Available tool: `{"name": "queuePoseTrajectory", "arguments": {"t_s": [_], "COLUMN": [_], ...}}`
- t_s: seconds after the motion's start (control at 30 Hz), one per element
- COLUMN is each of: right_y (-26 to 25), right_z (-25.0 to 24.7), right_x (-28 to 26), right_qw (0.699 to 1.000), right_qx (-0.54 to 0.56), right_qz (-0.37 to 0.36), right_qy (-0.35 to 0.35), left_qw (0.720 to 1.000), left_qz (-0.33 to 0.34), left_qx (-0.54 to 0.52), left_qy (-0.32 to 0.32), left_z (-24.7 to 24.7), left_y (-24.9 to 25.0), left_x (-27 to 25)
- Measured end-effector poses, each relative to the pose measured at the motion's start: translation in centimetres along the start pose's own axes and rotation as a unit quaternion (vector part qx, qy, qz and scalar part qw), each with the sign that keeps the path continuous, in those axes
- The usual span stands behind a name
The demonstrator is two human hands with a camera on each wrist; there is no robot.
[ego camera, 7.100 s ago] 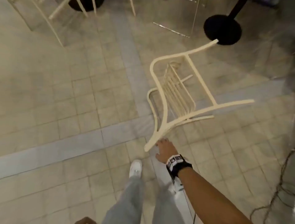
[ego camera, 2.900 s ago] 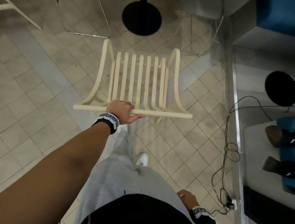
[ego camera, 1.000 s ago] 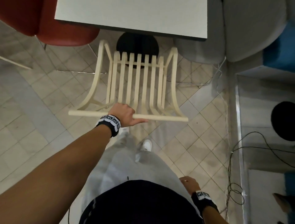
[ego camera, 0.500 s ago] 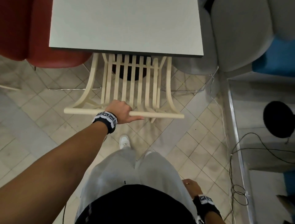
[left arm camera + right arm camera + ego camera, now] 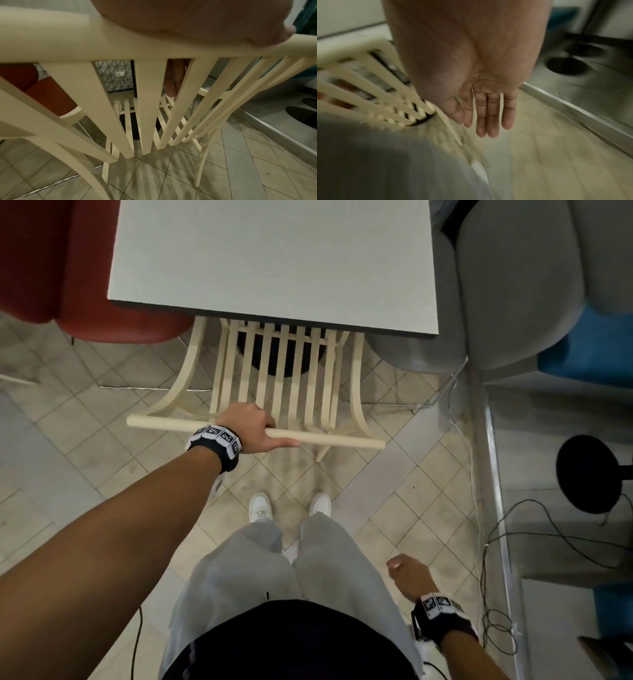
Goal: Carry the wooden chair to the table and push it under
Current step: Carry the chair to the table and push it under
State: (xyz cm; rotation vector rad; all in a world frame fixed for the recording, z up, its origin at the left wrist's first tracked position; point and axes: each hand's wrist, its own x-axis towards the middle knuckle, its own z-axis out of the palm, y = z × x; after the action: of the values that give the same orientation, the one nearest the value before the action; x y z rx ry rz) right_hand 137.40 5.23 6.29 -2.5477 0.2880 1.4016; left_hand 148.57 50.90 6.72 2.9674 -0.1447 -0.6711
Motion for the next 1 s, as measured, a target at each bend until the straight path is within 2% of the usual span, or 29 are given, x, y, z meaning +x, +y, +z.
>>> {"name": "queuePoseTrajectory", "arguments": {"t_s": [0.13,0.27,0.37,0.43,0.5,0.57,0.67,0.7,0.8,1.0], "right_y": [-5.5,-13.6,-19.4,-22.3,-24.3,-25.3,-24.6,-24.0,-22.4,-20.7], "right_z": [-6.8,-11.9,-14.4,-15.2,-15.3,-14.8,-13.3,-12.5,-10.9,-8.8], "right_x": [2.6,4.3,4.5,4.7,5.1,5.5,6.7,7.0,6.5,5.3], "right_qw": [0.988,0.925,0.897,0.892,0.911,0.923,0.941,0.943,0.93,0.929], "right_qx": [-0.008,-0.022,-0.093,-0.185,-0.231,-0.253,-0.241,-0.235,-0.224,-0.145], "right_qz": [-0.118,-0.28,-0.328,-0.33,-0.297,-0.265,-0.225,-0.219,-0.233,-0.235], "right_qy": [0.102,0.255,0.281,0.246,0.169,0.117,0.077,0.087,0.176,0.246], "left_qw": [0.995,0.977,0.963,0.956,0.953,0.952,0.948,0.945,0.939,0.936], "left_qz": [-0.064,-0.152,-0.198,-0.221,-0.24,-0.242,-0.238,-0.242,-0.25,-0.241], "left_qx": [-0.063,-0.113,-0.115,-0.121,-0.121,-0.123,-0.158,-0.166,-0.172,-0.196], "left_qy": [0.032,0.102,0.144,0.148,0.14,0.142,0.144,0.146,0.163,0.165], "left_z": [0.8,2.0,2.7,2.9,3.0,2.8,2.5,2.4,2.6,2.7], "left_y": [-1.2,-4.0,-6.5,-7.9,-9.2,-10.4,-10.9,-10.8,-10.4,-9.9], "left_x": [-1.5,-5.1,-7.9,-9.6,-11.1,-12.2,-12.8,-12.8,-12.7,-13.9]}}
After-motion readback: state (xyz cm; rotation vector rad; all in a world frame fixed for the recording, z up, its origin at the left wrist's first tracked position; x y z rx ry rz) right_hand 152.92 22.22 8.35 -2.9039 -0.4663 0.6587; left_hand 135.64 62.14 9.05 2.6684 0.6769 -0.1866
